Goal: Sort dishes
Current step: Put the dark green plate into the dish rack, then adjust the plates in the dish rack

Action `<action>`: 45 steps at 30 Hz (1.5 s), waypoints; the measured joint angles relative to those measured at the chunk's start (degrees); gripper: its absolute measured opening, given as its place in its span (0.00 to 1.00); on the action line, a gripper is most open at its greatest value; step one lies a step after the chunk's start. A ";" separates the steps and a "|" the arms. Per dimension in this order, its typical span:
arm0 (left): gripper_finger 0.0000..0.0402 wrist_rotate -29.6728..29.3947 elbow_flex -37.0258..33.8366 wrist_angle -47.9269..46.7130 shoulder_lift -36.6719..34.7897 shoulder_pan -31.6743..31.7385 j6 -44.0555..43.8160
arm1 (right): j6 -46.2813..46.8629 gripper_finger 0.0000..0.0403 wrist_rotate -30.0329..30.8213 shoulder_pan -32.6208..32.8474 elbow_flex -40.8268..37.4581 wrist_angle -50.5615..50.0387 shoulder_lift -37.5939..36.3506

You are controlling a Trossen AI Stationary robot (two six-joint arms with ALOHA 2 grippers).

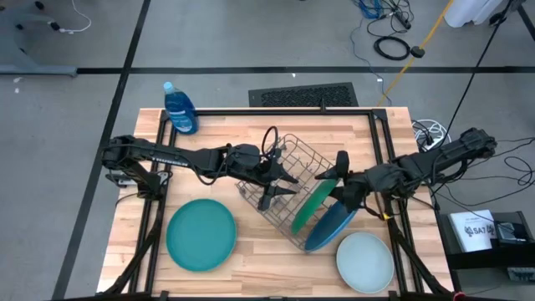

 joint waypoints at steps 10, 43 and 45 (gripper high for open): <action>0.37 0.00 -0.02 -1.31 0.00 0.00 0.40 | 7.47 0.60 -0.21 0.69 3.63 -6.88 -0.87; 0.37 -0.02 -0.02 -0.61 0.00 0.44 0.35 | 26.03 0.60 -17.05 -1.04 11.85 -27.87 0.63; 0.37 -0.02 -0.02 -0.61 0.00 0.44 0.35 | 25.65 0.60 -17.07 -1.02 11.85 -27.85 0.63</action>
